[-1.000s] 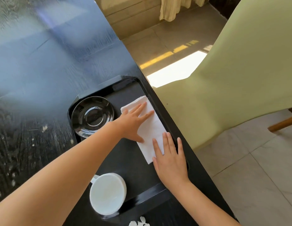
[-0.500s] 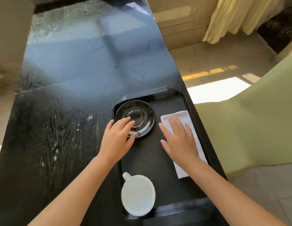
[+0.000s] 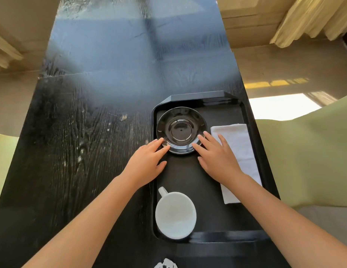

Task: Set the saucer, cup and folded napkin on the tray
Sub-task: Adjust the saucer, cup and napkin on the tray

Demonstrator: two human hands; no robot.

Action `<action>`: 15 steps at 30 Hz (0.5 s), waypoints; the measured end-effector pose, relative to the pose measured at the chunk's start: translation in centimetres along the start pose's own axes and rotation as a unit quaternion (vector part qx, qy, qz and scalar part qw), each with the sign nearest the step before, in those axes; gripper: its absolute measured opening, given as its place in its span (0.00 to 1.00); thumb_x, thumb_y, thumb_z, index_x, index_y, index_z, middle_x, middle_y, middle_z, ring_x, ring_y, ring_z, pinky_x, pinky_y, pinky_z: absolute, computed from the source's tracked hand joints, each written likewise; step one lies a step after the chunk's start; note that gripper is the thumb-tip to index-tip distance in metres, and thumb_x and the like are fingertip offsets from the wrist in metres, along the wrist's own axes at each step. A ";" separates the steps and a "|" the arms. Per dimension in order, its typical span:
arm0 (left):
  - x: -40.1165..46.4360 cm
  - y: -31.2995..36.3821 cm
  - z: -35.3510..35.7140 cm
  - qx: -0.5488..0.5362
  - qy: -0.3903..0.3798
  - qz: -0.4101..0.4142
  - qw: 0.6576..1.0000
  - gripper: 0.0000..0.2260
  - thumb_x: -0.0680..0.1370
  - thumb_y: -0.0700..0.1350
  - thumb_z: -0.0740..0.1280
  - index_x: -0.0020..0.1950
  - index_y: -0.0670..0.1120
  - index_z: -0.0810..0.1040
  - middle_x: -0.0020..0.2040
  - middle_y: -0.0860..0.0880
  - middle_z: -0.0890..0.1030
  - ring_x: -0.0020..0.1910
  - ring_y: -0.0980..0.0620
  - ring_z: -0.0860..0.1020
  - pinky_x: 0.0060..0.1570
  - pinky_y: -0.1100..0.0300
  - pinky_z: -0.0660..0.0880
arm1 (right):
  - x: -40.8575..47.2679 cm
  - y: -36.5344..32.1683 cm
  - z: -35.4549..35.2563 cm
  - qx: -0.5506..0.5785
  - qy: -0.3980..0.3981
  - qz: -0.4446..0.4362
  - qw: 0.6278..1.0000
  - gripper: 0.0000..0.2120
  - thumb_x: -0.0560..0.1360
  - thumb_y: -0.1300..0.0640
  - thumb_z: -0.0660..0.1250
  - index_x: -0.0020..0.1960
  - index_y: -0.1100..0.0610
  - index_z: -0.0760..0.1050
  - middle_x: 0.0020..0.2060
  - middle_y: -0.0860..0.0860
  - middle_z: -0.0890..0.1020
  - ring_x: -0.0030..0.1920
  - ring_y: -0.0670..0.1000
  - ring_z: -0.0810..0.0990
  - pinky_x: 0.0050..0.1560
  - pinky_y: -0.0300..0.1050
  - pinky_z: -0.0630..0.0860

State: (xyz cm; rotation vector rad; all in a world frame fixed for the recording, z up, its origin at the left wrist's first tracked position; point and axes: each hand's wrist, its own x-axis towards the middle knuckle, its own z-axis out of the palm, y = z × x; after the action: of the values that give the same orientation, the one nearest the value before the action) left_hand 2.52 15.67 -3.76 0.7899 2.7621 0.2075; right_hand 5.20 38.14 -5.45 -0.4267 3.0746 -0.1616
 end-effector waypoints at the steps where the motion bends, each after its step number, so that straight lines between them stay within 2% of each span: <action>1: -0.3 0.0 0.1 0.001 0.003 0.009 1.000 0.23 0.77 0.48 0.64 0.72 0.47 0.65 0.74 0.43 0.64 0.71 0.44 0.64 0.68 0.50 0.64 | -0.3 0.0 0.0 -0.002 -0.003 -0.001 1.000 0.21 0.67 0.57 0.74 0.59 0.55 0.77 0.61 0.58 0.79 0.66 0.59 0.73 0.64 0.64 0.66; 3: -0.7 -0.1 0.2 0.002 0.008 0.019 1.000 0.23 0.77 0.47 0.64 0.71 0.47 0.66 0.73 0.42 0.65 0.70 0.43 0.66 0.66 0.50 0.65 | -1.0 -0.1 0.0 -0.008 -0.009 -0.002 1.000 0.21 0.68 0.56 0.73 0.60 0.54 0.76 0.62 0.57 0.78 0.66 0.58 0.72 0.65 0.64 0.65; 11: -1.2 0.3 0.3 0.002 -0.011 0.012 1.000 0.24 0.78 0.48 0.61 0.73 0.48 0.61 0.75 0.44 0.61 0.73 0.45 0.61 0.68 0.50 0.64 | -1.7 -0.8 -0.5 0.014 -0.019 0.016 1.000 0.20 0.70 0.56 0.71 0.62 0.55 0.75 0.64 0.59 0.77 0.68 0.59 0.70 0.65 0.65 0.63; 13: -1.9 0.6 -0.2 -0.007 0.010 -0.009 1.000 0.24 0.78 0.49 0.62 0.73 0.48 0.62 0.74 0.44 0.63 0.70 0.46 0.65 0.64 0.51 0.68 | -1.9 -1.3 -1.3 0.065 -0.009 0.006 0.998 0.18 0.70 0.58 0.71 0.60 0.57 0.76 0.61 0.60 0.78 0.65 0.60 0.73 0.63 0.65 0.68; 15: -3.2 1.5 -1.0 -0.050 0.066 -0.063 0.995 0.22 0.77 0.48 0.63 0.71 0.46 0.66 0.68 0.45 0.72 0.63 0.46 0.74 0.57 0.52 0.74 | -2.6 -2.1 -2.4 0.151 0.012 0.010 0.988 0.15 0.71 0.60 0.70 0.57 0.59 0.78 0.53 0.57 0.82 0.56 0.58 0.79 0.53 0.58 0.78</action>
State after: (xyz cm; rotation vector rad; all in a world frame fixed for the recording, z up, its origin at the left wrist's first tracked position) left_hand 5.62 15.10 -1.85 0.5953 2.8849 0.3837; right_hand 8.18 37.04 -2.74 -0.3796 3.0027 -0.6255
